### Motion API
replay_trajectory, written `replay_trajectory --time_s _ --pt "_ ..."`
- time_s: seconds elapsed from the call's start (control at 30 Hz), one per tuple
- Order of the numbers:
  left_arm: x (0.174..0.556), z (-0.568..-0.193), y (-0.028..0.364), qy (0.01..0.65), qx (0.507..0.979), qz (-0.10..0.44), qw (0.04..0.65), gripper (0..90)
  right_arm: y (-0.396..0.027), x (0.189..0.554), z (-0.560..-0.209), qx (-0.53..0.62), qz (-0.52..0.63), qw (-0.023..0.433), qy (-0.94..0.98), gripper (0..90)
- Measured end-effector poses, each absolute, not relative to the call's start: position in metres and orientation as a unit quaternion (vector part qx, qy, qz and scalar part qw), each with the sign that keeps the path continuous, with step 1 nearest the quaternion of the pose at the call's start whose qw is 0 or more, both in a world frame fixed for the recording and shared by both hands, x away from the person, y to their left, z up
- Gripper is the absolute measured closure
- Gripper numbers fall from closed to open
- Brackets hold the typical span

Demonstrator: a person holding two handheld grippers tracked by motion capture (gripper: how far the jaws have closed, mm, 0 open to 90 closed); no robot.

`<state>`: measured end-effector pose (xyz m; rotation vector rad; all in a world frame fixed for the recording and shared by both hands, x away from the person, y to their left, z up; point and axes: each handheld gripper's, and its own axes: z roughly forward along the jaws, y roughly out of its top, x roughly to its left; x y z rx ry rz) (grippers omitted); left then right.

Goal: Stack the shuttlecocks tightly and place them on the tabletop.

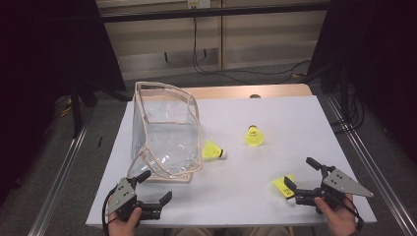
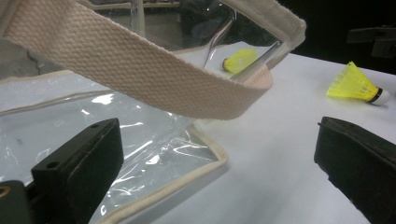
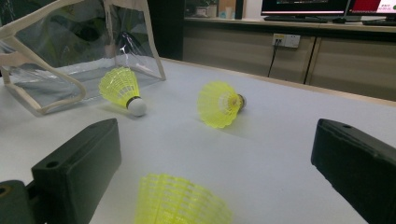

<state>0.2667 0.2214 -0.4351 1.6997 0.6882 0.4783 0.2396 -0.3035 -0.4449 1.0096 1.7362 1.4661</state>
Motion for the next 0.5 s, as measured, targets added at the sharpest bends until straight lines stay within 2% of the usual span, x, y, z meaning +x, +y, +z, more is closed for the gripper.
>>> replay_trajectory --time_s 0.5 --pt "0.2650 -0.4380 0.2200 0.290 0.742 0.187 0.574 1.8 -0.3042 0.2392 -0.4450 0.384 0.559 0.322 0.661 1.4"
